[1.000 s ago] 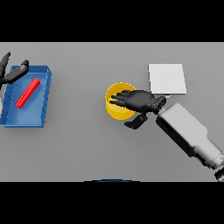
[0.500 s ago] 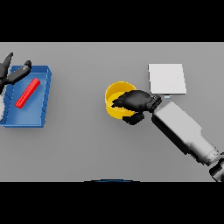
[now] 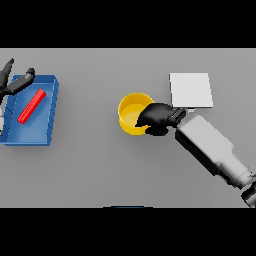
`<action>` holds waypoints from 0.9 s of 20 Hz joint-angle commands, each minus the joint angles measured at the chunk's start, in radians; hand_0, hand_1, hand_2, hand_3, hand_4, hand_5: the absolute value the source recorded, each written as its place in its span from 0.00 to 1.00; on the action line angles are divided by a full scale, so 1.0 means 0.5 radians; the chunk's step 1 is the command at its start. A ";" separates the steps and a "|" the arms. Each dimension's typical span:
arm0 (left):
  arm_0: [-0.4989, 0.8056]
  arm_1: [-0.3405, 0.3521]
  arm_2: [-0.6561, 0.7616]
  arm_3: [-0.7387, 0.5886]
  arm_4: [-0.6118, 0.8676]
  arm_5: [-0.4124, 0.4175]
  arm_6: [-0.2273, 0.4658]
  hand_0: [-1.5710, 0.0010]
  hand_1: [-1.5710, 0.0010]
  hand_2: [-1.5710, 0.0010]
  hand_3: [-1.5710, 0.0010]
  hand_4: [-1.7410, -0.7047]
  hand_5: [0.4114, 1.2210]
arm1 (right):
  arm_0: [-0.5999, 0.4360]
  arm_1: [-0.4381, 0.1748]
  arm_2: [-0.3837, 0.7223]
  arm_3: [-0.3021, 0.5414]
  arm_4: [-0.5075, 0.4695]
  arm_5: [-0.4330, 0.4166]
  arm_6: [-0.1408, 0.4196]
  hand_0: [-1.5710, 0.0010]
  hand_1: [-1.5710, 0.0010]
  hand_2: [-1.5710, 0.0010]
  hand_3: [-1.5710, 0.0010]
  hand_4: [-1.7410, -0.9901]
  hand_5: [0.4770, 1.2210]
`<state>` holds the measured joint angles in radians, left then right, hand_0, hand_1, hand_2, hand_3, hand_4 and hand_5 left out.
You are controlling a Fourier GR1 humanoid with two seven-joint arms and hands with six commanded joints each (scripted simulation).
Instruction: Pick up the red beaker and tilt it to pour out 1 green nut into yellow bowl. Pick up the yellow bowl and place it on the metallic measuring scale.
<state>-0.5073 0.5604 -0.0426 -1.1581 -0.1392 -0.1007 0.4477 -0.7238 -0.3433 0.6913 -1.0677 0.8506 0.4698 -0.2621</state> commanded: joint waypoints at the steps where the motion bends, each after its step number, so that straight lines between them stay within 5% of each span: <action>1: 0.019 -0.015 0.003 0.001 0.009 0.008 -0.017 1.00 1.00 1.00 1.00 0.92 0.37 | 0.000 -0.009 0.001 0.003 -0.001 -0.012 -0.021 0.08 0.08 0.15 0.25 0.06 0.96; 11: -0.001 -0.006 0.008 0.029 0.002 0.010 -0.036 1.00 1.00 1.00 1.00 0.93 0.36 | -0.040 -0.210 -0.139 -0.346 -0.133 0.213 0.131 0.01 0.01 0.08 0.23 0.01 1.00; 18: 0.031 -0.006 0.032 -0.066 0.062 -0.001 -0.001 1.00 1.00 1.00 1.00 0.90 0.36 | 0.063 -0.276 -0.219 -0.609 -0.158 0.282 0.410 0.03 0.00 0.03 0.25 0.00 1.00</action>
<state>-0.4913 0.5579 -0.0264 -1.1909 -0.1079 -0.1013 0.4462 -0.6931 -0.4822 0.5813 -1.3722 0.7719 0.6107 -0.0549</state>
